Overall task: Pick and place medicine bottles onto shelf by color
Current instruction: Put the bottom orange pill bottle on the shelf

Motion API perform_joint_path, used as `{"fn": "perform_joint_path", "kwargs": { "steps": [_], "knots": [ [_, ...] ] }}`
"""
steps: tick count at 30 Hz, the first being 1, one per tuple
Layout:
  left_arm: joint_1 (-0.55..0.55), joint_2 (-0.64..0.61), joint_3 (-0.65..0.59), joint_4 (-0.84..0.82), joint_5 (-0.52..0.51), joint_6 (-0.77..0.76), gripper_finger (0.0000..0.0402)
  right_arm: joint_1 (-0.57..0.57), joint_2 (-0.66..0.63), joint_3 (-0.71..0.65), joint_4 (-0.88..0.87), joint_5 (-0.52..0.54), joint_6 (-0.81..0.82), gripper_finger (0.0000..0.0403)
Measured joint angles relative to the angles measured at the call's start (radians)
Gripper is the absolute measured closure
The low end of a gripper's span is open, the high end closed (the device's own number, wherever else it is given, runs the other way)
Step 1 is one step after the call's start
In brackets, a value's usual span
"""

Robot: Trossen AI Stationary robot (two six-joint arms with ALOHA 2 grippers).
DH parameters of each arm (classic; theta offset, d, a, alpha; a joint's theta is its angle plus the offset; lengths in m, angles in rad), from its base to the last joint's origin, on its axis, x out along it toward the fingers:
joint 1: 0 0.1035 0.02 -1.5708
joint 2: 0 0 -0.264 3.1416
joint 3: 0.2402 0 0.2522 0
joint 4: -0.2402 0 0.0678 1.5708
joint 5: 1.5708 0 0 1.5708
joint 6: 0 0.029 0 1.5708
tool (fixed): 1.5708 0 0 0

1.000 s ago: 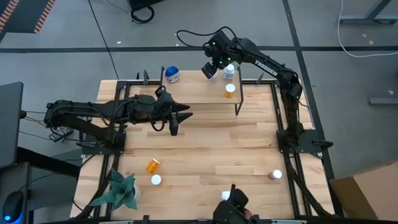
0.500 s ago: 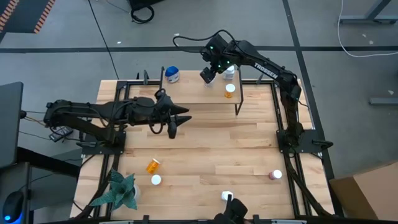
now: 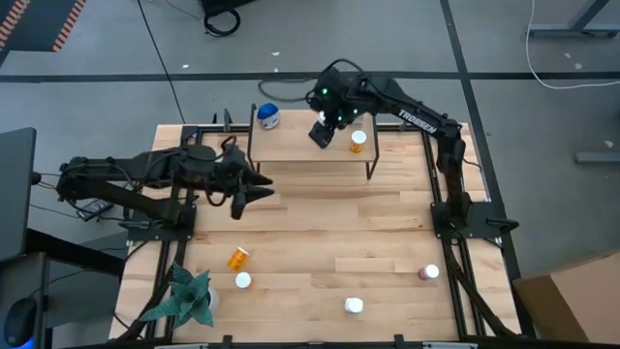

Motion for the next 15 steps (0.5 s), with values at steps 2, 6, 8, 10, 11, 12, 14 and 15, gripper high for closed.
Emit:
{"fn": "perform_joint_path", "kwargs": {
  "steps": [2,6,8,10,11,12,14,15],
  "knots": [
    [-0.009,-0.022,0.001,-0.044,0.014,-0.026,0.0246,0.041,0.001,0.0,0.004,0.0,0.014,0.0157],
    [-0.033,-0.071,0.001,-0.162,0.055,-0.069,0.0256,0.135,0.001,0.0,0.008,0.061,0.061,0.0157],
    [-0.046,-0.09,0.0,-0.206,0.074,-0.075,0.0262,0.179,-0.002,0.0,0.007,0.09,0.098,0.0157],
    [-0.06,-0.109,0.0,-0.258,0.091,-0.097,0.0268,0.222,-0.006,0.0,0.017,0.095,0.152,0.0157],
    [-0.067,-0.116,0.0,-0.286,0.097,-0.103,0.0271,0.242,-0.009,0.0,0.031,0.1,0.182,0.0157],
    [-0.074,-0.12,0.001,-0.302,0.105,-0.108,0.0274,0.264,-0.009,0.001,0.039,0.106,0.209,0.0157],
    [-0.087,-0.124,0.001,-0.361,0.112,-0.115,0.0279,0.305,-0.009,0.001,0.042,0.118,0.255,0.0157],
    [-0.092,-0.125,0.0,-0.389,0.113,-0.116,0.0281,0.326,-0.009,0.0,0.048,0.126,0.273,0.0157]
  ]
}}
